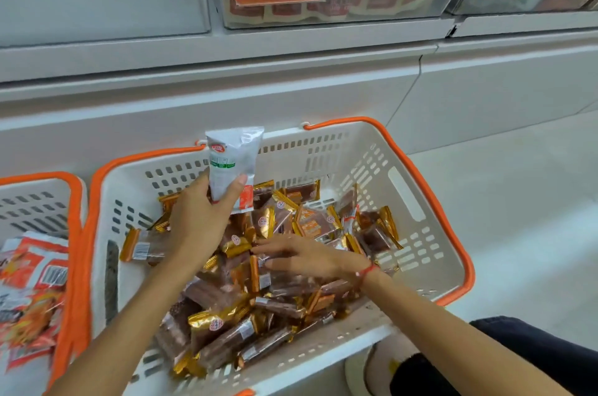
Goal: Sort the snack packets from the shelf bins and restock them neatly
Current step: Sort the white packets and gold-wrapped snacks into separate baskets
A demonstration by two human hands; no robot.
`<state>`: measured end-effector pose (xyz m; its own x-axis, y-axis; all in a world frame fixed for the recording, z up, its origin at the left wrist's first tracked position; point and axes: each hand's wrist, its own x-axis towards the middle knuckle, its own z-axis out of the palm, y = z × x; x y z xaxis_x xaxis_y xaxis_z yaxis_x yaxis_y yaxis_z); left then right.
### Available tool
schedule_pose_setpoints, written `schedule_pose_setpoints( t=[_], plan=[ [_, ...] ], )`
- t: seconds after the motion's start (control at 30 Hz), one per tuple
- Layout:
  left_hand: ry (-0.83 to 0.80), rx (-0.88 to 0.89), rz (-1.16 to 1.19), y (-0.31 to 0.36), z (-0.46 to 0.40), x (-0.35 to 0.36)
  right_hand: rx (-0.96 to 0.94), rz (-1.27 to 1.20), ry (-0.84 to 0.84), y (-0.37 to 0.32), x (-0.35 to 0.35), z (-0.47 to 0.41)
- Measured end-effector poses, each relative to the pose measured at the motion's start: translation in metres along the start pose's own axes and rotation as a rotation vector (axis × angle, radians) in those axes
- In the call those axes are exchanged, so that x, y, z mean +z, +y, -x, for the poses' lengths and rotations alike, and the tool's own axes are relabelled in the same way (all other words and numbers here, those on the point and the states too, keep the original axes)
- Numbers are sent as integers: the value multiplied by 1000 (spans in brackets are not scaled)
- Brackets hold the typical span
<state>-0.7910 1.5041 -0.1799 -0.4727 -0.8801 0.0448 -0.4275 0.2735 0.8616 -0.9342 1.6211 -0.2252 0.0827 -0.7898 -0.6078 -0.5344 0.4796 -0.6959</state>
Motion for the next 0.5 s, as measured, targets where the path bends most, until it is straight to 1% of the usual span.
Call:
schedule_pose_setpoints(
  t=[0.03,0.07,0.1,0.13,0.17,0.2,0.23,0.27,0.3,0.33,0.37,0.4,0.43,0.47,0.5],
  plan=[
    [-62,18,-16,-1,-2,5,82,38,-52,7,-2,2],
    [-146,26,-47,-6,-3,11,170,140,-49,15,-3,1],
    [-234,21,-91,-15,-3,17,195,339,-15,27,-7,1],
    [-300,-3,-149,-26,-1,22,266,312,-40,31,-11,6],
    [-335,-36,-202,-40,1,25,170,263,-72,34,-17,5],
    [-347,-77,-233,-54,4,27,163,82,-3,26,-24,7],
    [-339,-122,-225,-65,6,26,134,-65,21,22,-33,8],
    [-318,-163,-191,-74,9,24,147,-230,83,19,-42,10],
    [-295,-186,-161,-81,10,22,153,-289,274,25,-52,11],
    [-281,-194,-149,-85,11,20,198,-182,500,40,-60,14],
    [-284,-193,-148,-86,12,20,302,73,666,57,-64,11],
    [-290,-195,-149,-85,11,20,422,346,719,72,-63,8],
    [-292,-201,-146,-85,10,22,517,537,681,81,-58,5],
    [-290,-211,-134,-83,9,23,592,639,593,85,-53,-2],
    [-284,-223,-109,-80,8,23,629,665,549,85,-47,-8]
  ],
)
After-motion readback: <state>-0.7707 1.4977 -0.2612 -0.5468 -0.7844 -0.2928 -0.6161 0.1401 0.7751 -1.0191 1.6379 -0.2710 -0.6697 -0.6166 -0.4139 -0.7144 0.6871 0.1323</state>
